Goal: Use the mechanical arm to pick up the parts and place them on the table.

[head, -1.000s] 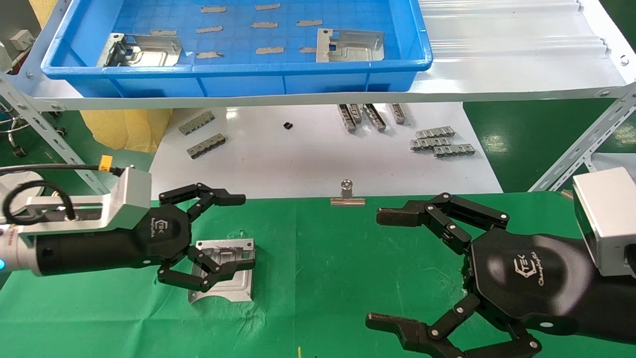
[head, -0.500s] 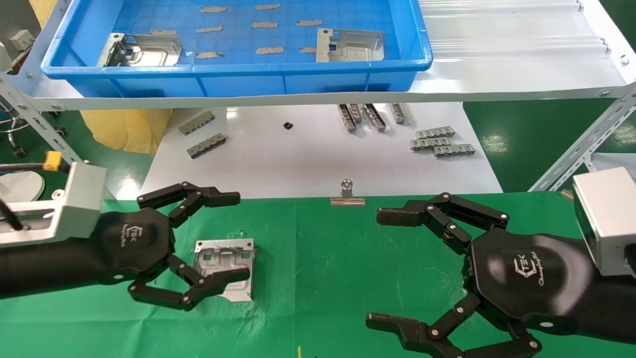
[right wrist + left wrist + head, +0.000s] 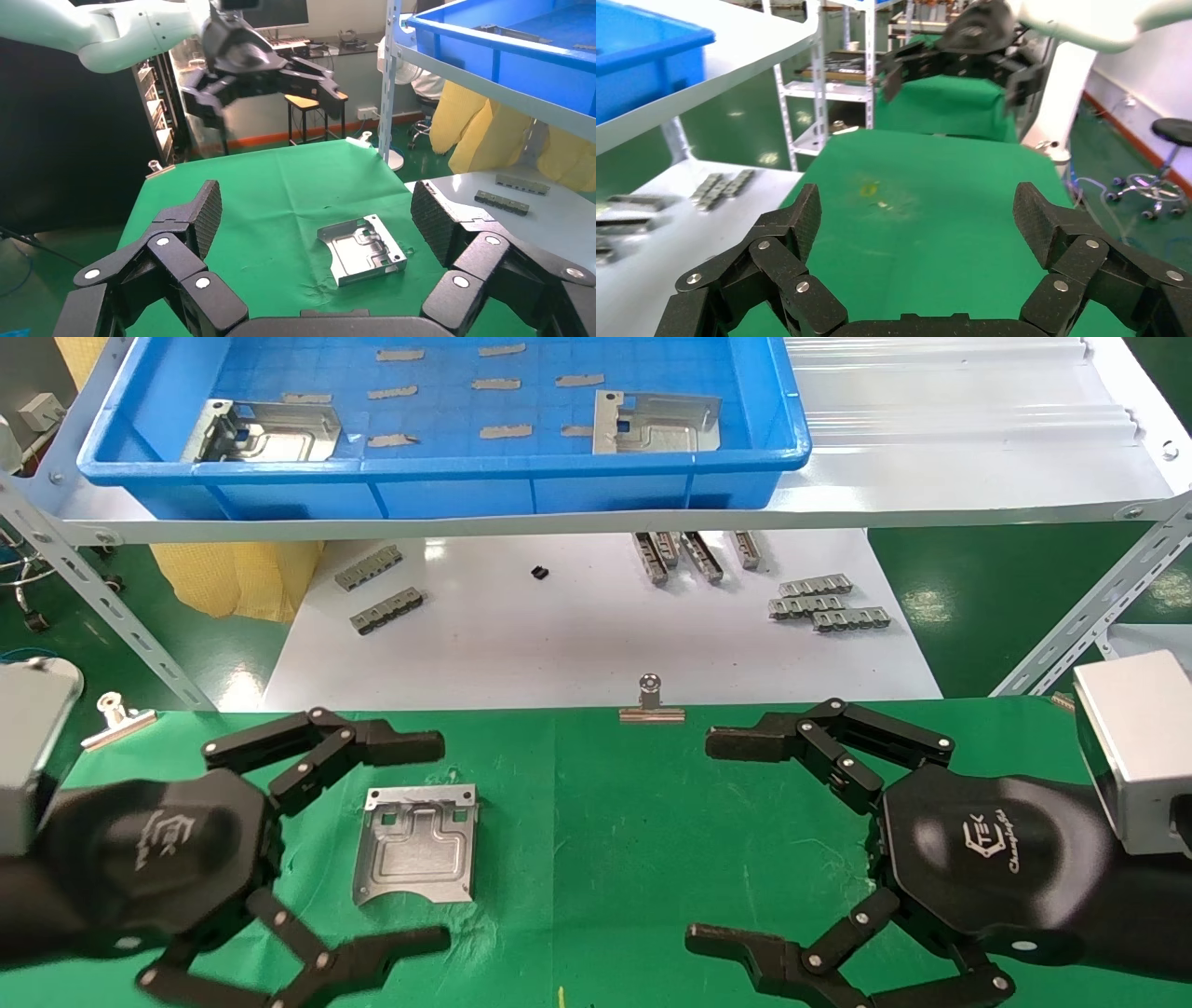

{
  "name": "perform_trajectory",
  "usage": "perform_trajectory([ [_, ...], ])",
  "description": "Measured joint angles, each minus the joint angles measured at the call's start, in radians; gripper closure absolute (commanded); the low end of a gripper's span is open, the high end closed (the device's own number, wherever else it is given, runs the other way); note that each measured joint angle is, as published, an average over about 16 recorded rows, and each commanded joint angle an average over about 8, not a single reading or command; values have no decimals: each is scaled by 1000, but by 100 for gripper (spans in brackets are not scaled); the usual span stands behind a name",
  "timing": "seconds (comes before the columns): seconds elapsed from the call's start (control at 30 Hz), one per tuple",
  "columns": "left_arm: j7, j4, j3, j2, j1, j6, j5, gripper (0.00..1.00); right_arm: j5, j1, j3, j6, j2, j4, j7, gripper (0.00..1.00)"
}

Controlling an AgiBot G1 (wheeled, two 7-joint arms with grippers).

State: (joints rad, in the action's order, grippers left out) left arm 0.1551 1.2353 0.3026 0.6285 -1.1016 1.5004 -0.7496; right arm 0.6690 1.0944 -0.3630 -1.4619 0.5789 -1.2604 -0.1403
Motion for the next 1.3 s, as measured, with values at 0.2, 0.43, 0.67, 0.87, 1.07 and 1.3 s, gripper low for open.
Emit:
perform_trajectory([
  [0.2, 37, 65, -30, -23, 36, -6, 26, 0, 0, 0, 0, 0, 0, 0, 0, 0],
  [0.43, 45, 82, -38, -29, 46, -8, 34, 0, 0, 0, 0, 0, 0, 0, 0, 0],
  [0.67, 39, 68, -32, -24, 38, -7, 28, 0, 0, 0, 0, 0, 0, 0, 0, 0],
  [0.87, 37, 60, -29, -21, 34, -6, 24, 0, 0, 0, 0, 0, 0, 0, 0, 0],
  [1.07, 35, 56, -26, -20, 31, -6, 22, 0, 0, 0, 0, 0, 0, 0, 0, 0],
  [1.3, 34, 52, -25, -19, 29, -5, 21, 0, 0, 0, 0, 0, 0, 0, 0, 0],
])
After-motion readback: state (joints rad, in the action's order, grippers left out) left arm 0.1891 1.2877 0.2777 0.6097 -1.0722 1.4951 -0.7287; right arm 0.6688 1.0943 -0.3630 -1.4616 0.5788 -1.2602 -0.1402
